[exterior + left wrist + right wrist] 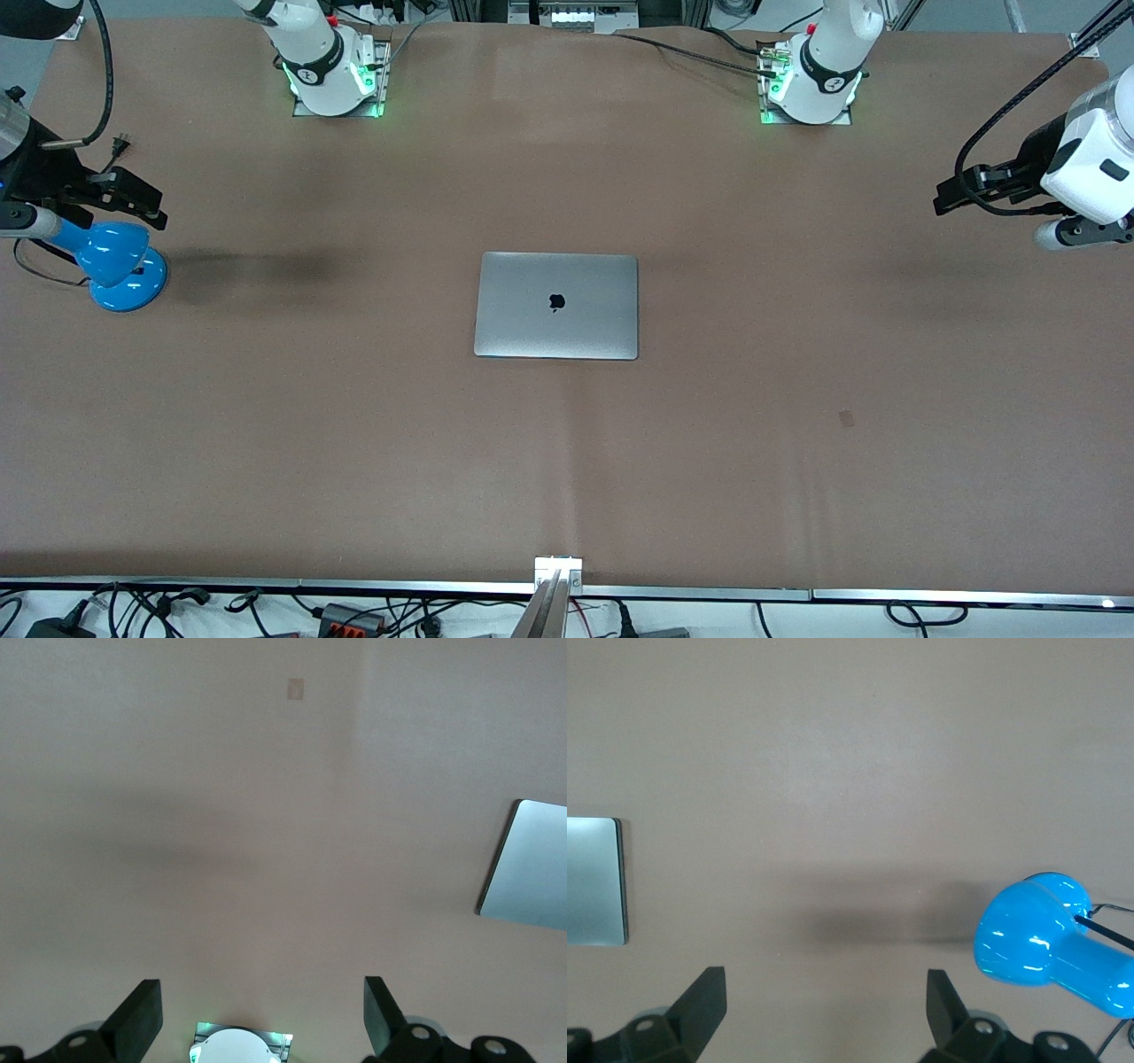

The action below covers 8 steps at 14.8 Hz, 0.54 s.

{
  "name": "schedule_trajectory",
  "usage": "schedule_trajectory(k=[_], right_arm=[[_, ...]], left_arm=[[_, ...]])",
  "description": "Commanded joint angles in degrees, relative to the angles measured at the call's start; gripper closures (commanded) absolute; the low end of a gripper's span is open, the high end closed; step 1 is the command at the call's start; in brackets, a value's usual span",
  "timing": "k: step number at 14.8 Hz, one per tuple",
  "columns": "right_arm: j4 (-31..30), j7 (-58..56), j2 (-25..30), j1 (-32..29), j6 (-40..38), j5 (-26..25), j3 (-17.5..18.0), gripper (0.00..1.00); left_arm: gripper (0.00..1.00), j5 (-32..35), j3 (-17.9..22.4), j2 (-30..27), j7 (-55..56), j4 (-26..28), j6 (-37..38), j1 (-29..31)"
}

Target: Close laptop with both arms from behind

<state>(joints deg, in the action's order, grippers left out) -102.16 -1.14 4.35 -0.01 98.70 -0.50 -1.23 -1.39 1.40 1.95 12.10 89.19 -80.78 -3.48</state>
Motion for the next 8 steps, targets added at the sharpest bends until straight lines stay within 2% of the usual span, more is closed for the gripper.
schedule_trajectory(k=[1, 8], right_arm=[[-1.5, -0.6, 1.5, -1.2, -0.3, -0.3, 0.8, 0.00], [-1.5, -0.4, 1.5, -1.1, -0.9, -0.1, 0.9, 0.00]], left_arm=[[0.00, 1.5, -0.8, 0.4, -1.0, -1.5, 0.5, 0.7], [0.00, 1.2, -0.8, 0.4, -1.0, -1.5, 0.5, 0.7]])
